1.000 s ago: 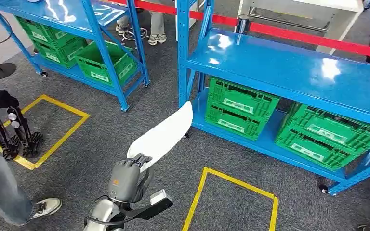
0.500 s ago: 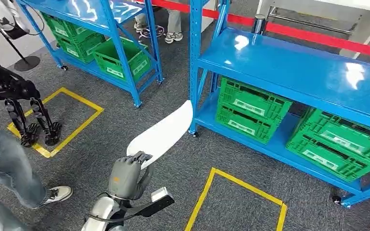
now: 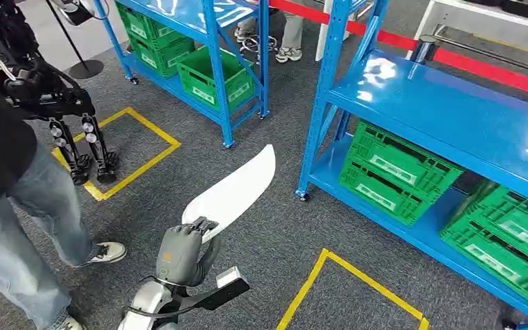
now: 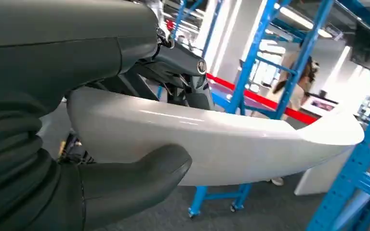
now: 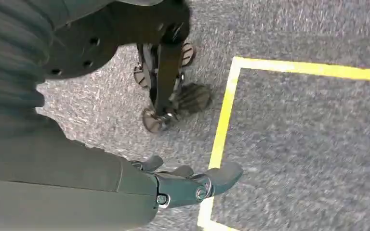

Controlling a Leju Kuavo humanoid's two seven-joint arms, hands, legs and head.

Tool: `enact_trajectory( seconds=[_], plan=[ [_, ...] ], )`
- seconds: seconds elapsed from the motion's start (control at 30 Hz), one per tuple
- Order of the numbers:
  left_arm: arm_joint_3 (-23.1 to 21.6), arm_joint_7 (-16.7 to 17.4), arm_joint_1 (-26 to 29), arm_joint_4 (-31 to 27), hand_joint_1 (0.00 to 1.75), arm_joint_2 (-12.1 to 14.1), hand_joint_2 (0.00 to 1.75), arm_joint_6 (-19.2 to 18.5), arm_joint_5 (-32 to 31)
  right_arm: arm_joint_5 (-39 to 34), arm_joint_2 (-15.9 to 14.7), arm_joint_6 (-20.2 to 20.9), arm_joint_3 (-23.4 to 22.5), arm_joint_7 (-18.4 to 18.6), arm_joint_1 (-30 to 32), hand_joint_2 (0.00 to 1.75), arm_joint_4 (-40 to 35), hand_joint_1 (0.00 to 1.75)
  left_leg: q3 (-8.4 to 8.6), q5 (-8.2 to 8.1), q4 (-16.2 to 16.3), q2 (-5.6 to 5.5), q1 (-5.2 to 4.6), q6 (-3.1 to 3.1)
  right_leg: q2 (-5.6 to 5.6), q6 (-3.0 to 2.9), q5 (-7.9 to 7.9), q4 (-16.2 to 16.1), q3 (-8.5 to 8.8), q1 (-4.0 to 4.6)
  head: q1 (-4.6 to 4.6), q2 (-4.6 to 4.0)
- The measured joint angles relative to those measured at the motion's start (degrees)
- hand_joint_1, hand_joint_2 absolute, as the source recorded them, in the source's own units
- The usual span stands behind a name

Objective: Take the parts from the cabinet and place them on the table.

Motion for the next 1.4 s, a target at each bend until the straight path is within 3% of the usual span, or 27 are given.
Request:
enact_trajectory(
  seconds=[0.13, 0.17, 0.2, 0.23, 0.3, 0.33, 0.37, 0.4, 0.47, 0.5, 0.53, 0.67, 0.7, 0.77, 0.83, 0.87, 0.93, 0.97, 1.0, 1.03, 1.13, 1.17, 1.2, 1.27, 1.33, 1.37, 1.4],
  plan=[
    [0.1, -0.1, 0.0, 0.0, 1.75, -0.2, 1.75, -0.3, -0.4, 0.2, 0.0, -0.1, 0.1, 0.0, -0.2, 1.75, 0.0, 0.0, -0.57, 0.48, -0.4, -1.41, -0.03, -1.8, -1.06, -1.57, 0.18, -0.3, -0.24, 0.78, -0.02, 0.0],
    [0.2, -0.1, 0.1, 0.0, 1.75, -0.2, 1.75, -0.4, -0.4, 0.2, 0.2, -0.1, 0.2, 0.0, -0.3, 1.75, 0.0, 0.0, -0.81, 0.35, -0.1, -1.32, -0.04, -2.09, -1.78, -2.16, 0.55, -0.7, -0.18, 0.33, -0.06, 0.0],
    [0.3, -0.1, 0.1, 0.0, 1.75, -0.2, 1.75, -0.4, -0.4, 0.3, 0.2, -0.1, 0.2, 0.0, -0.3, 1.75, 0.0, 0.0, -1.18, -0.49, 1.0, 0.99, -0.11, -2.2, -2.1, -2.58, 0.66, -0.9, -0.1, 0.37, -0.18, 0.0],
    [0.3, -0.1, -0.1, -0.1, 1.75, -0.2, 1.75, -0.4, -0.4, 0.3, 0.2, -0.1, 0.2, 0.0, -0.2, 1.75, 0.0, 0.0, -2.55, -2.69, 4.1, 2.68, -0.14, -2.4, -2.56, -3.01, 0.6, -0.9, -0.15, 0.42, -0.64, 0.0],
    [0.4, -0.1, -0.1, 0.0, 1.75, -0.2, 1.75, -0.4, -0.5, 0.3, 0.1, -0.1, 0.2, 0.0, 0.0, 1.75, 0.0, 0.0, -6.73, -7.34, 13.3, 3.47, 0.02, -2.79, -3.76, -3.2, 0.55, -0.9, -0.24, 0.64, -0.7, 0.0],
    [0.5, -0.1, -0.1, 0.1, 1.75, -0.1, 1.75, -0.5, -0.5, 0.3, 0.1, -0.1, 0.2, 0.0, 0.1, 1.75, 0.0, 0.0, -8.34, -8.54, 16.8, 3.53, 0.04, -2.92, -4.33, -3.24, 0.53, -0.8, -0.29, 0.7, -0.74, 0.0],
    [0.5, -0.1, -0.1, 0.3, 1.75, -0.1, 1.75, -0.5, -0.5, 0.4, 0.1, -0.1, 0.2, 0.0, 0.1, 1.75, 0.0, 0.0, -8.72, -8.27, 17.8, 3.58, 0.06, -2.94, -4.96, -3.24, 0.52, -0.8, -0.25, 0.73, -0.77, 0.0],
    [0.5, -0.1, -0.1, 0.3, 1.75, -0.1, 1.75, -0.6, -0.5, 0.4, 0.2, -0.1, 0.2, 0.0, 0.1, 1.75, 0.0, 0.0, -7.68, -6.82, 16.0, 3.67, 0.05, -2.89, -5.52, -3.22, 0.51, -0.8, -0.22, 0.74, -0.77, 0.0],
    [0.5, -0.2, -0.1, 0.3, 1.75, -0.1, 1.75, -0.6, -0.5, 0.4, 0.2, -0.1, 0.2, 0.0, 0.0, 1.75, 0.0, 0.0, -2.37, -2.1, 6.2, 4.86, -0.01, -2.5, -6.53, -3.03, 0.38, -0.7, -0.01, 0.74, -1.2, 0.0],
    [0.5, -0.2, -0.1, 0.3, 1.75, -0.1, 1.75, -0.6, -0.5, 0.6, 0.2, -0.1, 0.2, 0.0, 0.0, 1.75, 0.0, 0.0, 0.34, -0.61, 1.3, 6.81, -0.17, -2.07, -6.96, -2.8, 0.24, -0.7, 0.14, 0.78, -1.57, 0.0],
    [0.5, -0.2, -0.3, 0.3, 1.75, -0.1, 1.75, -0.6, -0.5, 0.6, 0.2, -0.1, 0.2, 0.0, 0.0, 1.75, 0.0, 0.0, 0.77, -1.31, -0.1, 8.07, -0.76, -1.61, -7.27, -2.37, -0.03, -0.4, 0.13, 1.21, -1.93, 0.0],
    [0.7, -0.3, -0.3, 0.2, 1.75, -0.1, 1.75, -0.6, -0.5, 0.9, 0.4, -0.1, 0.3, 0.1, -0.4, 1.75, 0.0, 0.0, 0.61, -0.47, -0.7, 5.59, -0.69, -0.19, -9.02, -0.98, 0.11, -0.9, 0.47, 1.13, -1.68, 0.0],
    [0.7, -0.4, -0.3, 0.2, 1.75, -0.2, 1.75, -0.7, -0.5, 0.9, 0.3, -0.1, 0.3, 0.1, -0.5, 1.75, 0.0, 0.0, 0.77, -0.09, -1.1, 5.09, -0.32, 0.12, -7.24, -0.63, -0.55, -0.1, 0.37, 0.7, -1.6, 0.0],
    [0.8, -0.5, -0.7, 0.2, 1.75, -0.2, 1.75, -0.7, -0.5, 1.0, 0.3, -0.1, 0.3, 0.0, -0.4, 1.75, 0.0, 0.0, 0.57, 0.26, -1.2, 4.35, -0.11, 0.66, -3.93, -0.37, -4.61, 6.2, -2.48, 0.68, -0.89, 0.0],
    [0.8, -0.6, -0.6, 0.3, 1.75, -0.2, 1.75, -0.7, -0.4, 0.9, 0.3, -0.1, 0.3, 0.0, -0.2, 1.75, 0.0, 0.0, 0.4, 0.33, -1.2, 3.18, -0.15, 0.77, -3.15, -0.1, -8.04, 15.1, -6.87, 0.68, -0.57, 0.0],
    [0.8, -0.6, -0.4, 0.3, 1.75, -0.2, 1.75, -0.7, -0.4, 0.9, 0.3, -0.1, 0.3, -0.1, -0.1, 1.75, 0.0, 0.0, 0.33, 0.34, -1.1, 2.52, -0.14, 0.74, -3.13, 0.01, -7.76, 16.5, -7.74, 0.68, -0.48, 0.0],
    [0.9, -0.6, -0.2, 0.3, 1.75, -0.2, 1.75, -0.7, -0.4, 1.0, 0.3, -0.2, 0.3, -0.2, 0.1, 1.75, 0.0, 0.0, 0.28, 0.31, -0.7, 1.18, 0.0, 0.58, -3.03, 0.08, -3.82, 11.6, -5.67, 0.46, -0.31, 0.0],
    [0.9, -0.6, -0.2, 0.3, 1.75, -0.2, 1.75, -0.7, -0.4, 1.1, 0.3, -0.3, 0.3, -0.2, 0.1, 1.75, 0.0, 0.0, 0.25, 0.2, -0.4, 0.5, 0.12, 0.32, -2.61, 0.11, -1.01, 6.3, -3.15, 0.24, -0.26, 0.0],
    [0.9, -0.6, -0.2, 0.2, 1.75, -0.2, 1.75, -0.7, -0.4, 1.2, 0.3, -0.4, 0.3, -0.2, 0.1, 1.75, 0.0, 0.0, 0.09, 0.03, -0.1, -0.05, 0.21, -0.05, -1.12, 0.18, 0.91, 1.1, -0.59, -0.08, -0.15, 0.0],
    [0.9, -0.6, -0.2, 0.2, 1.75, -0.2, 1.75, -0.7, -0.4, 1.2, 0.3, -0.5, 0.3, -0.2, 0.1, 1.75, 0.0, 0.0, -0.28, -0.1, 0.3, -0.53, -0.08, -0.64, 0.48, 0.15, -0.34, 0.0, -0.19, 0.15, 0.02, 0.0],
    [0.9, -0.6, 0.0, 0.0, 1.75, -0.2, 1.75, -0.7, -0.4, 1.5, 0.3, -0.5, 0.7, -0.2, -0.1, 1.75, 0.0, 0.0, -0.62, 0.37, -0.3, -1.63, 0.21, -1.84, -0.84, -1.26, 0.12, -0.1, -0.39, 0.67, -0.07, 0.0],
    [1.0, -0.6, 0.1, -0.1, 1.75, -0.1, 1.75, -0.7, -0.4, 1.7, 0.4, -0.5, 0.9, -0.2, -0.2, 1.75, 0.0, 0.0, -0.94, 0.46, -0.4, -1.99, 0.26, -2.26, -1.32, -1.8, 0.43, -0.4, -0.37, 0.37, -0.09, 0.0],
    [1.0, -0.6, 0.3, -0.3, 1.75, -0.1, 1.75, -0.7, -0.4, 1.8, 0.4, -0.5, 1.1, -0.1, -0.2, 1.75, 0.0, 0.0, -0.86, 0.15, 0.1, -0.67, 0.39, -2.26, -1.97, -2.27, 0.71, -0.7, -0.33, 0.23, -0.11, 0.0],
    [1.0, -0.6, 0.2, -0.5, 1.75, 0.0, 1.75, -0.7, -0.4, 1.9, 0.4, -0.5, 1.4, 0.0, -0.1, 1.75, 0.0, 0.0, -3.58, -3.85, 6.4, 2.86, 0.37, -2.54, -2.88, -2.98, 0.67, -0.7, -0.39, 0.37, -0.72, 0.0],
    [1.0, -0.6, 0.4, -0.6, 1.75, 0.0, 1.75, -0.7, -0.4, 2.0, 0.4, -0.5, 1.5, 0.1, 0.1, 1.75, 0.0, 0.0, -7.54, -7.92, 15.3, 3.59, 0.45, -2.92, -4.12, -3.14, 0.58, -0.7, -0.42, 0.57, -0.74, 0.0],
    [1.0, -0.6, 0.6, -0.6, 1.75, 0.1, 1.75, -0.7, -0.4, 2.1, 0.4, -0.5, 1.6, 0.2, 0.2, 1.75, 0.0, 0.0, -8.65, -8.5, 17.8, 3.6, 0.46, -3.0, -4.75, -3.17, 0.56, -0.7, -0.42, 0.72, -0.79, 0.0],
    [1.0, -0.6, 0.7, -0.6, 1.75, 0.2, 1.75, -0.7, -0.4, 2.2, 0.4, -0.5, 1.6, 0.2, 0.2, 1.75, 0.0, 0.0, -8.23, -7.58, 17.2, 3.63, 0.44, -2.92, -5.41, -3.19, 0.54, -0.7, -0.37, 0.83, -0.77, 0.0]
  ],
)
